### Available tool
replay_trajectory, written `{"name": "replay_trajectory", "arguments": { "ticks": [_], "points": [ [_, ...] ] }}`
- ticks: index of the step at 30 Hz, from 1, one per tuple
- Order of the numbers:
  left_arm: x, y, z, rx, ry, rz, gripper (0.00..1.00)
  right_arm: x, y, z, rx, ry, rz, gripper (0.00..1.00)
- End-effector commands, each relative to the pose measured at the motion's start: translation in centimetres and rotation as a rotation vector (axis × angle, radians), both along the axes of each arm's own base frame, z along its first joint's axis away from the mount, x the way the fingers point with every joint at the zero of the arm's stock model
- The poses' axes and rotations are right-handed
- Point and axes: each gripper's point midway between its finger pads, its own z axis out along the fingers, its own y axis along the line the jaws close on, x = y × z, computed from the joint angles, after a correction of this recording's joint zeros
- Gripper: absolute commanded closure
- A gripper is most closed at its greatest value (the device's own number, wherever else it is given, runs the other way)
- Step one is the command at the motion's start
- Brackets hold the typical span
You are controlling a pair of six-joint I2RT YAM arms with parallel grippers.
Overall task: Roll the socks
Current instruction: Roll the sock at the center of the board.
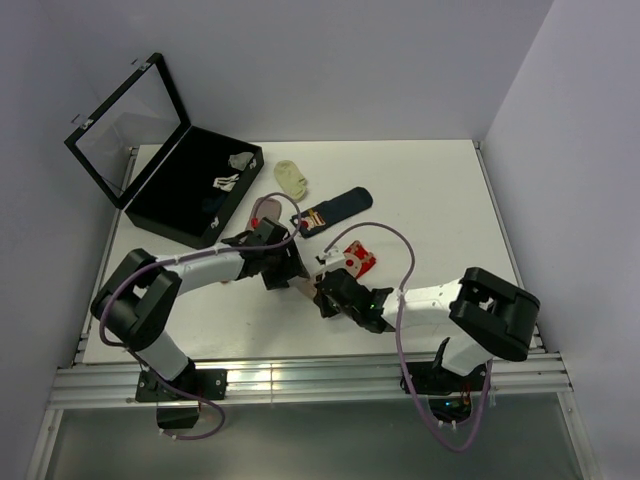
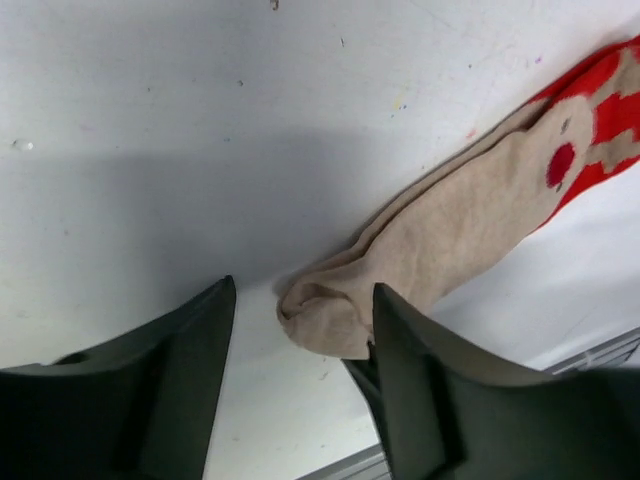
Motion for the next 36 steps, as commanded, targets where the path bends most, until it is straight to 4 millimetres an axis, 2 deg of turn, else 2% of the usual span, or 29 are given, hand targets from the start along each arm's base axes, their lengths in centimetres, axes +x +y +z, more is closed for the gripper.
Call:
{"name": "replay_trajectory", "arguments": {
  "ticks": [1,3,4,5,6,7,9,11,12,14,16,17,19,26,32,36],
  "points": [
    [0.9,0.3,2.1,-0.033,-0.076,0.031,0.30,-1.8,-0.7,-0.6,0.090,0.130,-0.001,1.00],
    [0.8,0.3,2.6,-0.044,-0.093,0.027,0.23,-1.1,-0.8,0.0,0.175,0.158,-0.032,1.00],
    [0.7,0.4,2.9,-0.054,-0.099,0.027,0.23,-1.9,-1.1,-0.4,0.206,0.206,-0.016,1.00],
    [0.6,0.3,3.0,-0.066,-0.108,0.021,0.23,-1.5,-0.8,0.6,0.284,0.213,-0.029,1.00],
    [0.5,0.3,3.1,-0.072,-0.109,0.019,0.24,-0.7,-1.7,0.6,0.316,0.227,-0.069,1.00],
    [0.1,0.2,3.2,-0.082,-0.109,0.007,0.25,-1.2,-2.1,0.3,0.344,0.261,-0.063,1.00],
    [0.0,-0.1,3.5,-0.110,-0.125,-0.007,0.27,-0.4,-2.9,0.3,0.395,0.288,-0.113,1.00],
    [-0.6,-0.2,3.3,-0.129,-0.116,-0.031,0.29,-0.6,-2.6,0.6,0.459,0.327,-0.112,1.00],
    [-0.6,-0.5,3.4,-0.143,-0.124,-0.040,0.30,-0.6,-3.2,0.3,0.480,0.345,-0.134,1.00],
    [-0.9,-0.9,3.3,-0.162,-0.118,-0.066,0.30,-0.7,-2.9,0.5,0.552,0.392,-0.130,1.00],
    [-1.0,-1.4,3.1,-0.172,-0.117,-0.090,0.31,-0.7,-3.7,-0.4,0.582,0.445,-0.173,1.00],
    [-1.1,-1.6,3.0,-0.178,-0.111,-0.104,0.31,-0.6,-3.4,0.1,0.618,0.447,-0.154,1.00],
    [-1.2,-2.0,2.5,-0.171,-0.106,-0.121,0.32,-0.5,-3.8,-0.2,0.664,0.480,-0.177,1.00],
    [-1.3,-3.0,0.8,-0.155,-0.073,-0.151,0.43,-0.6,-3.9,-1.0,0.709,0.541,-0.190,1.00],
    [-0.7,-4.4,0.5,-0.176,-0.080,-0.174,0.45,-0.3,-4.0,-1.6,0.696,0.559,-0.204,1.00],
    [-0.9,-4.2,-0.9,-0.145,-0.052,-0.177,0.50,-0.2,-4.1,-1.8,0.697,0.565,-0.211,1.00]
  ]
}}
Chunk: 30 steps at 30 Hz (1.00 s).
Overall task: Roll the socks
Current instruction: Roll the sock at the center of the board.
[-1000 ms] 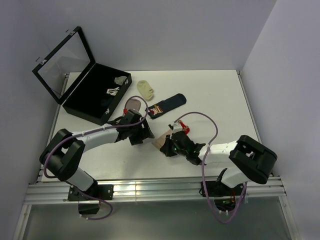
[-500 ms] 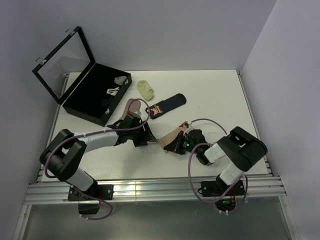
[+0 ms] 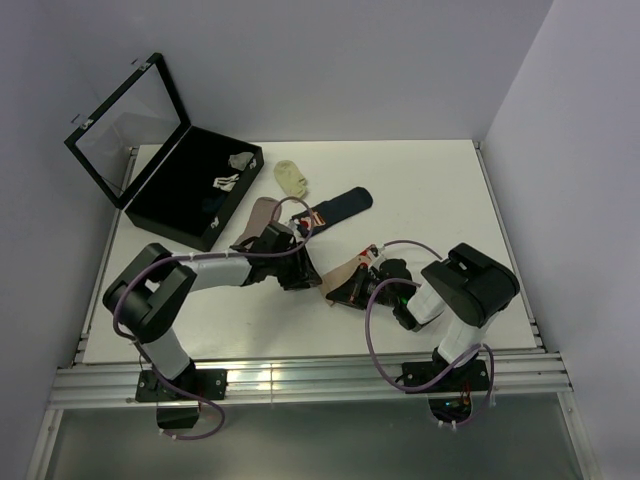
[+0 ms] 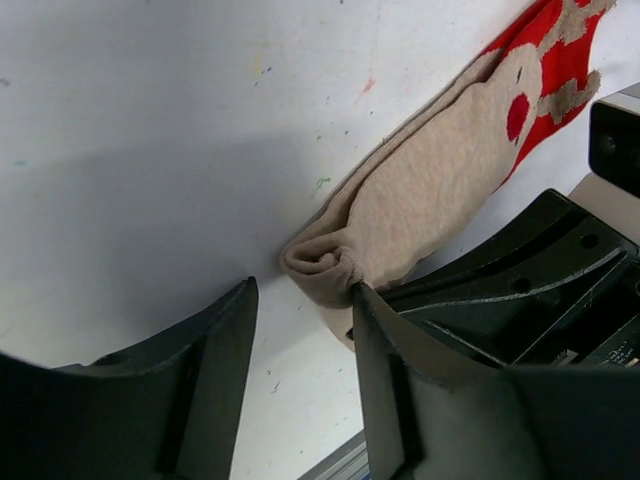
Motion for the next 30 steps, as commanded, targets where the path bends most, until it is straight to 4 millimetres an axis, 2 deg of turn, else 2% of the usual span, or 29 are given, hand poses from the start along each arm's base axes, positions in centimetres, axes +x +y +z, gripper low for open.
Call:
{"name": "replay_trajectory", "arguments": {
  "ticks": [1,7,10,13,15,16,18,19,20,21,22,23,26,27,28,30],
  "points": [
    [0.0,-0.3,-1.1,0.026,-0.003,-0.032,0.52,-0.5,-0.6,-1.6,-0.041,0.052,-0.002,1.00],
    [0.2,-0.3,-2.3,0.061,0.016,-0.031,0.63,0.2,-0.6,-1.2,-0.087,0.016,0.013,0.98],
    [-0.2,-0.1,-3.1,0.090,0.046,-0.032,0.65,0.4,-0.8,-1.1,-0.140,-0.009,0.019,0.94],
    [-0.4,0.0,-3.6,0.117,0.058,-0.033,0.67,1.4,-0.6,-0.1,-0.190,-0.057,0.026,0.88],
    [-0.3,0.1,-4.0,0.141,0.066,-0.028,0.70,1.5,-1.0,0.1,-0.248,-0.081,0.025,0.81],
    [-0.4,0.3,-4.2,0.157,0.077,-0.025,0.70,2.0,-0.5,0.8,-0.264,-0.108,0.033,0.78],
    [-0.1,0.4,-4.2,0.172,0.075,-0.016,0.71,2.3,-1.3,1.1,-0.371,-0.152,0.024,0.70],
    [-0.1,0.4,-4.2,0.176,0.075,-0.018,0.72,3.2,-1.1,2.2,-0.401,-0.192,0.009,0.67],
    [-0.1,0.4,-4.1,0.183,0.075,-0.018,0.72,2.8,-0.8,2.6,-0.436,-0.217,0.024,0.62],
    [0.1,0.4,-3.9,0.186,0.070,-0.014,0.73,3.3,-2.0,2.7,-0.526,-0.245,-0.010,0.60],
    [0.1,0.4,-3.8,0.189,0.069,-0.014,0.73,3.8,-1.7,3.8,-0.552,-0.279,-0.023,0.59],
    [0.2,0.2,-3.6,0.186,0.063,-0.018,0.74,3.4,-1.4,4.3,-0.582,-0.307,-0.014,0.55],
    [0.5,-0.1,-3.0,0.187,0.053,-0.020,0.75,3.9,-1.7,5.9,-0.698,-0.391,-0.045,0.55],
    [0.5,-0.1,-3.0,0.190,0.050,-0.021,0.74,3.2,-1.5,5.6,-0.741,-0.403,-0.009,0.55],
    [0.6,-0.2,-2.8,0.190,0.046,-0.021,0.75,3.3,-1.0,6.1,-0.751,-0.422,-0.008,0.55],
    [0.5,-0.3,-2.8,0.193,0.044,-0.025,0.75,2.9,-0.6,5.6,-0.805,-0.437,0.007,0.57]
  ]
}}
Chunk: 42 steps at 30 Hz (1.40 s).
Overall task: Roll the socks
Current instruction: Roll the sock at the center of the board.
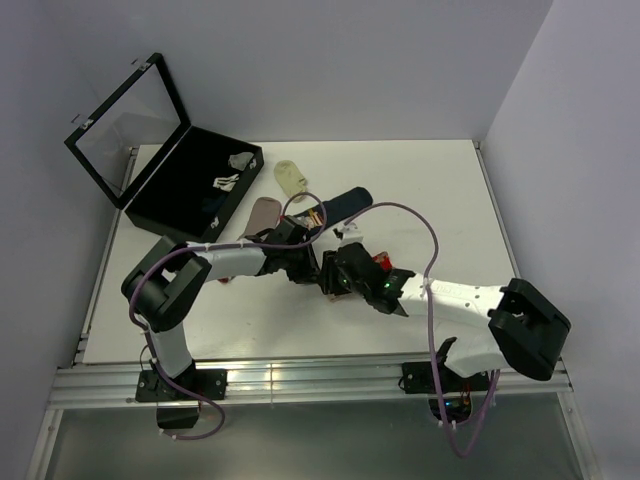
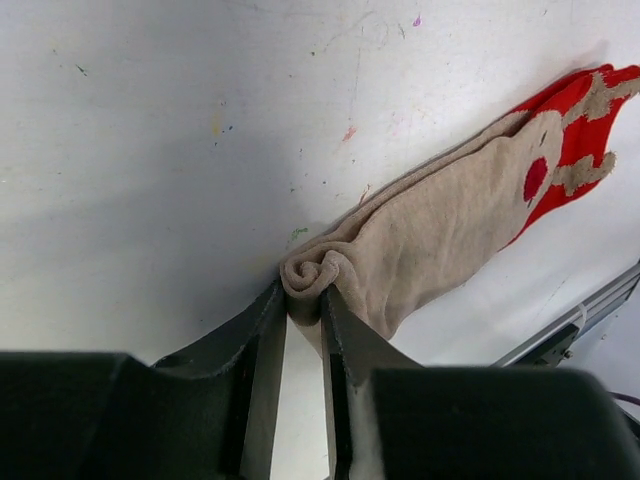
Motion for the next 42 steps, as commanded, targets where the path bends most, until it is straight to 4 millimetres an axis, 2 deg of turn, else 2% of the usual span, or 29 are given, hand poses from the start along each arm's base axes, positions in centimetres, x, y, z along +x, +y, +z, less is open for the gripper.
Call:
{"name": "replay_trajectory", "arguments": {
  "ticks": [1,7,11,14,16,17,19,21,22,23,25,27,28,30,33,34,35,36,37,39,40,42],
  "points": [
    [-1.0,1.6,-2.1,0.122,0.026,-0.012,0.75,0.5,-1.8,-0.6,-0.201,-0.070,-0.047,0.57],
    [-1.1,1.6,-2.1,0.123,0.026,-0.013,0.75,-0.2,-0.3,-2.2,-0.285,-0.082,-0.007,0.58],
    [-1.1,1.8,-2.2,0.132,0.029,0.006,0.76,-0.4,-0.3,-4.1,-0.342,-0.069,-0.007,0.61],
    [-1.4,2.2,-2.5,0.145,0.051,0.027,0.77,-0.5,-0.8,-5.2,-0.370,-0.059,-0.014,0.71],
    [-1.5,2.9,-2.9,0.167,0.059,0.052,0.77,-0.7,-1.0,-5.7,-0.373,-0.055,-0.011,0.80],
    [-1.8,3.5,-3.2,0.177,0.076,0.073,0.78,-0.7,-1.1,-5.9,-0.377,-0.055,-0.007,0.90],
    [-2.5,4.8,-3.8,0.195,0.099,0.105,0.78,-0.9,-1.2,-6.4,-0.377,-0.059,0.010,1.00],
    [-2.1,5.9,-3.0,0.169,0.095,0.164,0.79,-0.7,-0.3,-6.1,-0.339,-0.071,0.043,1.00],
    [-2.7,7.1,-3.6,0.180,0.110,0.188,0.79,-0.8,-0.1,-6.1,-0.329,-0.073,0.053,1.00],
    [-2.1,7.8,-2.7,0.152,0.095,0.226,0.79,-0.9,0.3,-6.0,-0.314,-0.071,0.076,1.00],
    [-2.2,8.8,-2.5,0.144,0.091,0.256,0.79,-0.8,0.8,-5.8,-0.268,-0.073,0.093,1.00],
    [-1.7,9.1,-1.5,0.126,0.060,0.269,0.79,-0.9,1.9,-5.0,-0.182,-0.072,0.115,1.00],
    [-1.5,8.9,-1.2,0.112,0.048,0.267,0.79,-1.1,1.3,-5.5,-0.171,-0.059,0.108,1.00],
    [-1.3,8.4,-0.5,0.080,0.033,0.257,0.74,-1.5,1.7,-5.1,-0.090,-0.034,0.119,1.00],
    [-0.9,7.8,0.2,0.046,0.014,0.246,0.63,-1.6,0.7,-5.6,-0.020,0.019,0.091,1.00],
    [-0.7,7.5,0.6,0.036,0.006,0.243,0.59,-2.3,0.9,-5.8,0.028,0.045,0.118,1.00],
    [-0.6,7.4,0.9,0.027,-0.003,0.239,0.49,-1.7,0.4,-5.7,0.066,0.064,0.085,1.00],
    [-0.5,7.3,1.2,0.019,-0.011,0.237,0.44,-1.5,0.6,-5.3,0.111,0.064,0.087,1.00],
    [-0.5,7.2,1.4,0.014,-0.019,0.233,0.35,-2.1,0.4,-5.7,0.137,0.094,0.103,1.00],
    [-0.2,7.0,2.3,-0.013,-0.051,0.228,0.29,-1.6,0.2,-5.2,0.211,0.110,0.078,1.00],
    [-0.2,6.9,2.5,-0.021,-0.058,0.216,0.25,-2.3,0.2,-5.3,0.242,0.142,0.100,1.00],
    [-0.1,6.5,3.0,-0.040,-0.080,0.199,0.25,-1.9,-0.2,-5.1,0.315,0.162,0.070,1.00]
  ]
}}
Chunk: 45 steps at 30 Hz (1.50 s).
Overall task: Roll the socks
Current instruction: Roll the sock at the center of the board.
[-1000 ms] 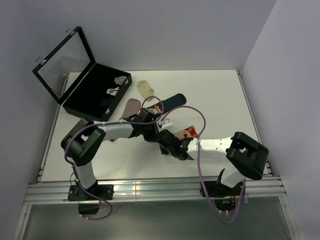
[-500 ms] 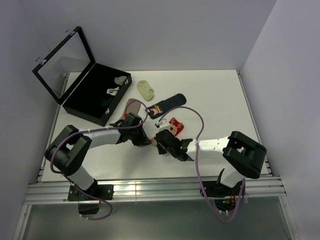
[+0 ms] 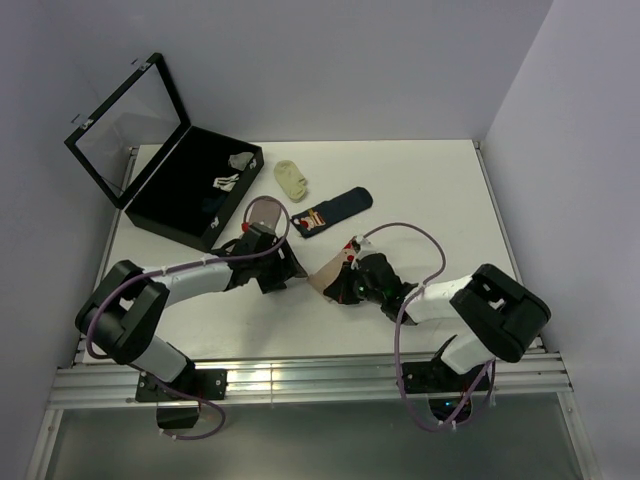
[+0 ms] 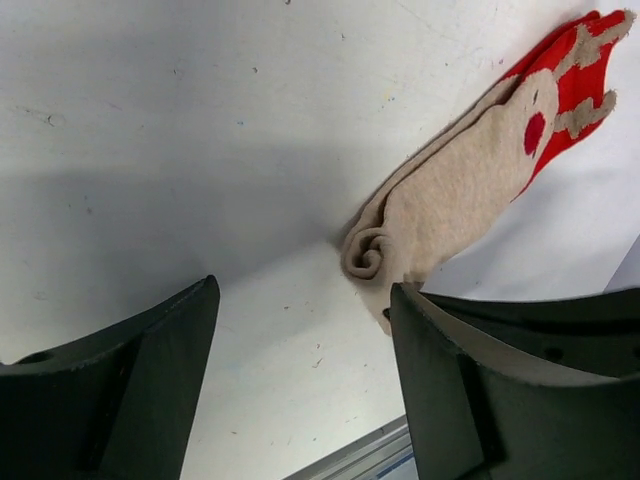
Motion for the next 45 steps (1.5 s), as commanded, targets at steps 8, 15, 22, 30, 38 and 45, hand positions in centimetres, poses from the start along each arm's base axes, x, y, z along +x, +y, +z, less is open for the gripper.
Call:
{"name": "replay_trajectory", "arguments": {
  "ticks": [8,15,22,30,38,45],
  "points": [
    [0.3,-2.1,1.9,-0.072,-0.119,-0.117,0.31,-0.8,-0.9,0.6,0.379,0.255,-0.045,1.00],
    [0.2,-4.4,1.6,-0.089,-0.135,-0.199,0.34,-1.0,-1.4,0.6,0.534,0.346,-0.080,1.00],
    [0.2,-5.1,-0.2,-0.080,-0.105,-0.205,0.41,-1.0,-1.8,-0.5,0.514,0.372,-0.107,1.00],
    [0.5,-5.7,-1.5,-0.064,-0.079,-0.214,0.54,-0.9,-1.9,-1.0,0.487,0.384,-0.116,1.00],
    [0.1,-5.9,-3.1,-0.022,-0.028,-0.215,0.70,-0.1,-2.1,-1.4,0.391,0.354,-0.111,0.96],
    [0.6,-5.1,-3.0,0.076,0.014,-0.201,0.99,1.2,-2.6,0.0,0.223,0.218,-0.089,0.75]
  ]
}}
